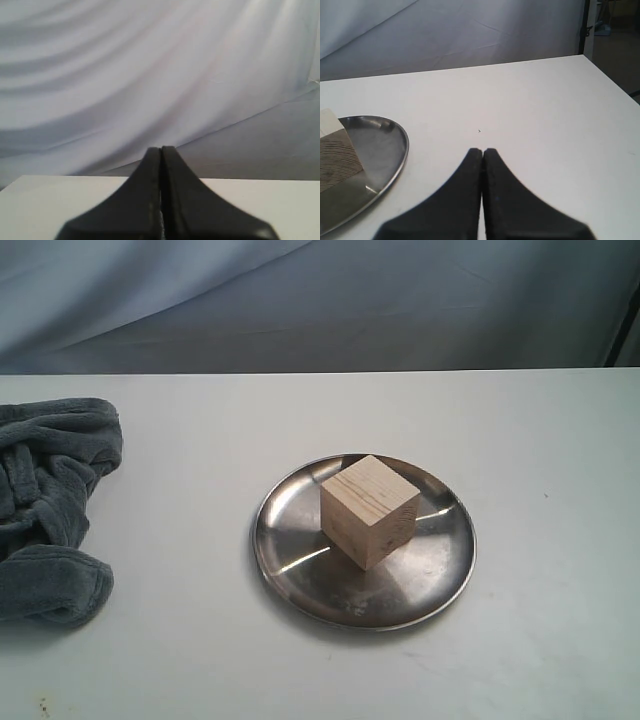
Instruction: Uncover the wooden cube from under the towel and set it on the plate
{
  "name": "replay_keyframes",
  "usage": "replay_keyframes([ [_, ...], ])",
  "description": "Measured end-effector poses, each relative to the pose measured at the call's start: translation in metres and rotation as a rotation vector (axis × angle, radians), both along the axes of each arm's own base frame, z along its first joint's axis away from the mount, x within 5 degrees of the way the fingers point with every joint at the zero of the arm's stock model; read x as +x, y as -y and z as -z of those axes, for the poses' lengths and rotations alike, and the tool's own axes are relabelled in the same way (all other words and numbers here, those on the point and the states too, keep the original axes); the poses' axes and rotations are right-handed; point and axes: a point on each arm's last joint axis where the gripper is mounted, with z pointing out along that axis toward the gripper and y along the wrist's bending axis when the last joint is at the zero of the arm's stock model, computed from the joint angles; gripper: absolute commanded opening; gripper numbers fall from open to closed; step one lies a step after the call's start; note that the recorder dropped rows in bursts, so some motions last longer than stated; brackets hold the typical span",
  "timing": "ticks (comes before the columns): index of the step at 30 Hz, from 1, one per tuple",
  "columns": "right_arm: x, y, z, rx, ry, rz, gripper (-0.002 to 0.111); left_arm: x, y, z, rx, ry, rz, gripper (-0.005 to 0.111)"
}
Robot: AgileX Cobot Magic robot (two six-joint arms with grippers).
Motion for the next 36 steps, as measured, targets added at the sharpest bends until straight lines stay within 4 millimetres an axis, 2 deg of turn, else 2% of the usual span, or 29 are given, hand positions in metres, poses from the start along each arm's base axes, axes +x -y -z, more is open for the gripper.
replay_keyframes([
  [3,0.0,0.0,0.0,0.0,0.0,0.0,0.003,0.007,0.0,0.025,-0.001,0.014,0.001,0.002],
  [5,0.0,0.0,0.0,0.0,0.0,0.0,0.003,0.008,0.0,0.032,-0.001,0.011,0.002,0.002],
  [14,0.0,0.0,0.0,0.0,0.0,0.0,0.003,0.009,0.0,0.038,0.028,-0.048,-0.002,0.002],
  [24,0.0,0.0,0.0,0.0,0.0,0.0,0.003,0.008,-0.001,0.055,0.041,-0.239,-0.011,0.002],
  [36,0.0,0.0,0.0,0.0,0.0,0.0,0.003,0.008,-0.002,0.057,0.04,-0.253,-0.011,0.002],
])
